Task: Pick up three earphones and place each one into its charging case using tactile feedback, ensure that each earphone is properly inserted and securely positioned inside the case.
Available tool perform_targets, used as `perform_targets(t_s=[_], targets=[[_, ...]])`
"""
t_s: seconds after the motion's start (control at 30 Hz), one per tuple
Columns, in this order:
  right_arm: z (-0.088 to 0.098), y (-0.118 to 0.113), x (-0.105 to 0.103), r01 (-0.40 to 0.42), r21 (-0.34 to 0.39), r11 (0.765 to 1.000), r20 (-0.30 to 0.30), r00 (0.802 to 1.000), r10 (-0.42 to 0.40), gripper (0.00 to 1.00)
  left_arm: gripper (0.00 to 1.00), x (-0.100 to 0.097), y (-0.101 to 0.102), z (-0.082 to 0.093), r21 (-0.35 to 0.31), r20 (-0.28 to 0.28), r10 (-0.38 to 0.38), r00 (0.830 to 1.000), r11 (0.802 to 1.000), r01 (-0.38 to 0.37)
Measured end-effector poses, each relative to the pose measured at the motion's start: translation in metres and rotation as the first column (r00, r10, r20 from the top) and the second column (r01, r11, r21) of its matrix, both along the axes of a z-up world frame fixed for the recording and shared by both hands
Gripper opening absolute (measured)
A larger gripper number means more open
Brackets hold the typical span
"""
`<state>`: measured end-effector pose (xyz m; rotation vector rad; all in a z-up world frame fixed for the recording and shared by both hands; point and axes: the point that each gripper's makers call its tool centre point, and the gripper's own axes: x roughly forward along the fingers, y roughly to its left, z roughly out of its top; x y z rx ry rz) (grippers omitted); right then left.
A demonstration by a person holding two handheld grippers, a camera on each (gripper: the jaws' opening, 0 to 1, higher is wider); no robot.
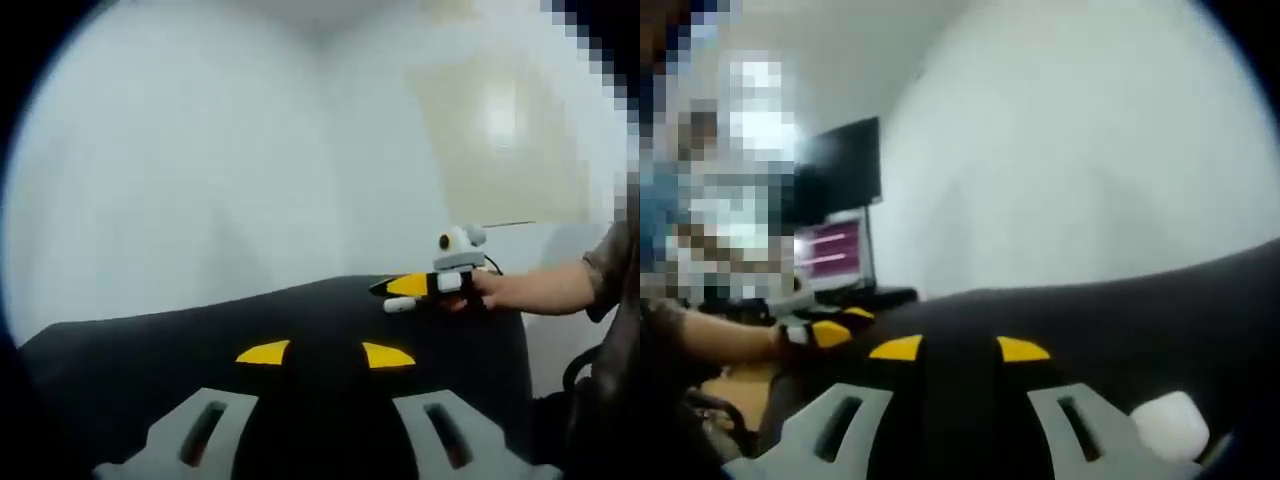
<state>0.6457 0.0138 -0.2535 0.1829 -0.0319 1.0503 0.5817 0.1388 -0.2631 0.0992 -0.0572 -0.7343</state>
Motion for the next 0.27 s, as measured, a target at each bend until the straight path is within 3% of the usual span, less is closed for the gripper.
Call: perform_targets(t_s=[0.27], targets=[[-0.0001,0.0008,-0.0017,0.002,-0.004,1.000,0.000,1.000,-0.002,0.28,0.24,-0.0034,-0.0030,-0.0016,0.006,-0.004,-0.006,1.000,1.000,0.006]])
